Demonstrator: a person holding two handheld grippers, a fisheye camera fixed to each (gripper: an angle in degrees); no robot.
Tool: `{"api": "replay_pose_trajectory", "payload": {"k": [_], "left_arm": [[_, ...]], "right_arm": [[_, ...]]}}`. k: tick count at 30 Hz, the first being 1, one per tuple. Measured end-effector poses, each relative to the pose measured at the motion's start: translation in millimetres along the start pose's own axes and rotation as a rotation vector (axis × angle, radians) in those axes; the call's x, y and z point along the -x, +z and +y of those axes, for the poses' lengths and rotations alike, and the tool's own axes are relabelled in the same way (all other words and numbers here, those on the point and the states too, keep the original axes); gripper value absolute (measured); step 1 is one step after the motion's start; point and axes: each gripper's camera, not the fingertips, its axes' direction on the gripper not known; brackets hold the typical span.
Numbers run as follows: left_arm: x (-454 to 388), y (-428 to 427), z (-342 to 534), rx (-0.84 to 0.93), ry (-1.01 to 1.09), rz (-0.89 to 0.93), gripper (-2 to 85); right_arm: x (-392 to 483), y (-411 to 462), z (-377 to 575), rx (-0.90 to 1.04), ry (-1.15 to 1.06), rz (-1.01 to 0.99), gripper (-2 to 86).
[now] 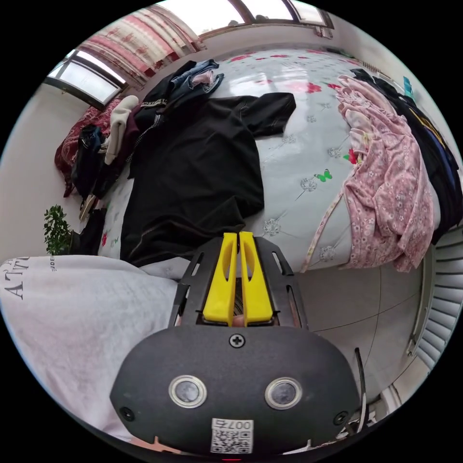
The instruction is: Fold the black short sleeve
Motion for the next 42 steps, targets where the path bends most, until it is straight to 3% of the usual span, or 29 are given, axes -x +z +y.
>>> {"api": "replay_pose_trajectory", "payload": {"k": [5,10,14,17,19,22,28,32,35,40,42], "left_arm": [[-5,36,-23,0.124,0.054,-0.016,10.0],[-22,43,-24,0.165,0.107,-0.225,0.1],[-4,37,-20,0.211,0.023,-0.078,-0.8],[22,-9,1,-0.046,-0.123,0.205,-0.9],[30,-63,27,-0.354,-0.165,0.407,-1.0],[26,-118,56,-0.604,-0.135,0.489,-1.0],[-20,-204,99,-0.834,0.043,0.541,-1.0],[-46,-238,112,-0.862,0.095,0.481,-1.0],[-51,-235,103,-0.808,0.127,0.338,-1.0],[21,-141,23,-0.618,-0.218,0.414,-1.0],[26,-141,-10,-0.615,-0.221,0.415,-1.0]], "right_arm": [[1,-12,22,-0.052,0.023,0.035,-0.3],[-15,-24,57,-0.076,0.056,0.048,-0.2],[-44,-29,81,-0.093,0.123,0.006,-0.2],[-64,-56,81,-0.164,0.131,-0.099,-0.3],[-69,-85,76,-0.246,0.098,-0.194,-0.2],[-62,-142,69,-0.373,-0.033,-0.215,-0.2],[-62,-256,94,-0.531,-0.222,-0.419,-0.3],[-57,-311,108,-0.555,-0.376,-0.408,-0.3],[-67,-300,84,-0.493,-0.406,-0.365,-0.3],[-92,-212,-25,-0.273,-0.297,-0.344,-0.3],[-83,-202,-68,-0.222,-0.294,-0.274,-0.3]]}}
